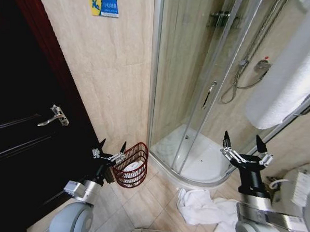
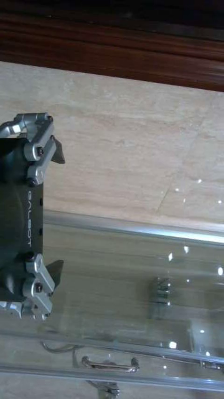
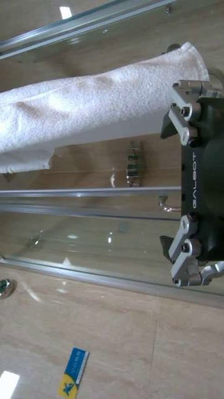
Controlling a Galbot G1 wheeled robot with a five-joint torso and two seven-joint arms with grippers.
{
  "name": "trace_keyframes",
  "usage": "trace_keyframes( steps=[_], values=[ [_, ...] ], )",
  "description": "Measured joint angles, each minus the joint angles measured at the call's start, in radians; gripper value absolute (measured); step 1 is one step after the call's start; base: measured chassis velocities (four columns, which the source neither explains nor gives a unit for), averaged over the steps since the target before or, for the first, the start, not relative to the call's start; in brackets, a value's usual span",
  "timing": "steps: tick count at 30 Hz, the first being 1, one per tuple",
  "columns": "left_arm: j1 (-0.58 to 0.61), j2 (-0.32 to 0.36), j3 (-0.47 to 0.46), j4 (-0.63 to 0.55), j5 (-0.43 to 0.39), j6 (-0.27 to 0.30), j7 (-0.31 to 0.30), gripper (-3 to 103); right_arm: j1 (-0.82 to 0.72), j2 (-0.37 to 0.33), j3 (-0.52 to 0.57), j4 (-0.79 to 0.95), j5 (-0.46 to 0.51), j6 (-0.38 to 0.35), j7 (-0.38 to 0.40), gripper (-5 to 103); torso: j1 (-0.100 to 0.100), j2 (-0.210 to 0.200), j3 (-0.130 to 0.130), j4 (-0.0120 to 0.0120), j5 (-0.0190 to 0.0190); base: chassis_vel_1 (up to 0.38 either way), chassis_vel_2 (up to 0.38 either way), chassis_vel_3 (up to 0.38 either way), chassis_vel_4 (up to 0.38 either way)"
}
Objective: Discard the used towel into the hamper.
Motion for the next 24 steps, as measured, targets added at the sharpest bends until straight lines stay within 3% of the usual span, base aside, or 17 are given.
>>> trace_keyframes(
  steps=[10,14,24],
  values=[
    [-0.001,0.000,-0.001,0.002,0.000,0.000,0.000,100,0.002,-0.024,0.028,0.000,0.027,0.033,-0.001,100,0.000,0.000,0.000,0.0000,0.0000,0.000,0.000,0.000,0.000],
    [0.000,0.000,-0.001,0.003,0.000,0.000,0.000,100,0.010,-0.054,0.086,-0.005,0.042,0.065,-0.024,100,0.000,0.000,0.000,0.0000,0.0000,0.000,0.000,0.000,0.000],
    [-0.001,0.000,-0.001,0.003,0.000,0.000,0.000,100,0.009,-0.041,0.085,-0.003,0.038,0.061,-0.019,100,0.000,0.000,0.000,0.0000,0.0001,-0.064,-0.068,0.064,0.079]
  ],
)
